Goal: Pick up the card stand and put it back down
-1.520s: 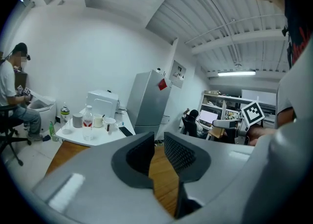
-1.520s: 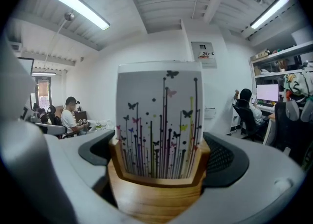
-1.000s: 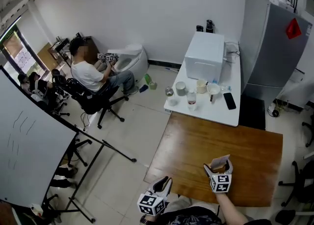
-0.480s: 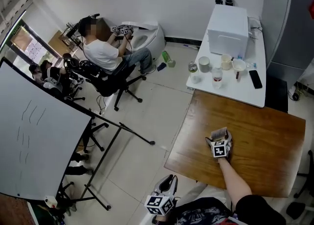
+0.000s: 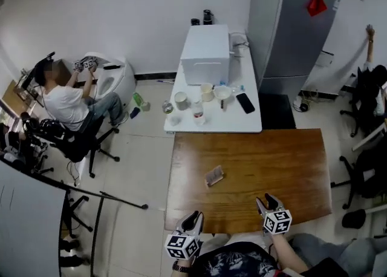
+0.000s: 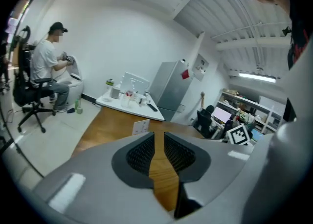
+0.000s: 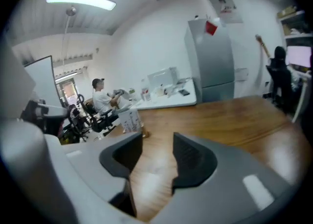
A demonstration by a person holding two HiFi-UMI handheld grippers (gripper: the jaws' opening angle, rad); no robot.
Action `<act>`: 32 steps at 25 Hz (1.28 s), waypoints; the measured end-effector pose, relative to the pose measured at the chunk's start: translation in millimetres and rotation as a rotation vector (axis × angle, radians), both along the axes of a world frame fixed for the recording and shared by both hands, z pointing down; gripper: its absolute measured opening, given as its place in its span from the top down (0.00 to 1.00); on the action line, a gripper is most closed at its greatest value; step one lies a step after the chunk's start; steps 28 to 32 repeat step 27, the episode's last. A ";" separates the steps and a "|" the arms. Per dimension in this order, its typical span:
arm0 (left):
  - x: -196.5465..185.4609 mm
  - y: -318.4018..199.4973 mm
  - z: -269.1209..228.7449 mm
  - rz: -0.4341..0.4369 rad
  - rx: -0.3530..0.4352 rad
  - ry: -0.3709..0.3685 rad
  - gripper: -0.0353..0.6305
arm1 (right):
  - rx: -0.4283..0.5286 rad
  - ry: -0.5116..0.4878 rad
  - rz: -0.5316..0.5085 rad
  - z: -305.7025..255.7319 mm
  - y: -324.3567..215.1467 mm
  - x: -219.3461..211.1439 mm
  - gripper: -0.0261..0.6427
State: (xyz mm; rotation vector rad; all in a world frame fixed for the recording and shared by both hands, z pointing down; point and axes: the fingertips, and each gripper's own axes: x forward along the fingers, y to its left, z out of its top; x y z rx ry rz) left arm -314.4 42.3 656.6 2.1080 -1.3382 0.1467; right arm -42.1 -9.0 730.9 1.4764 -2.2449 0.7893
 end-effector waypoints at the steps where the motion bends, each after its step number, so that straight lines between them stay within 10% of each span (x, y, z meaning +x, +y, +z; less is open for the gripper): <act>1: 14.3 -12.4 -0.3 0.064 0.007 0.002 0.85 | 0.048 0.021 0.060 -24.0 4.8 28.5 0.74; 5: 97.4 -47.7 -31.6 0.288 0.083 0.020 0.85 | 0.271 0.073 0.254 -134.2 17.2 126.7 0.95; 13: 247.5 -67.4 -109.3 0.545 0.231 0.040 0.85 | 0.457 0.099 0.382 -227.3 45.1 202.0 0.96; 20: 273.4 -66.8 -137.5 0.551 0.265 0.112 0.85 | 0.451 0.059 0.344 -224.7 19.6 203.1 0.96; 32: 260.4 -57.8 -90.8 0.410 0.102 0.073 0.85 | 0.395 -0.089 0.255 -203.3 -4.5 194.4 0.96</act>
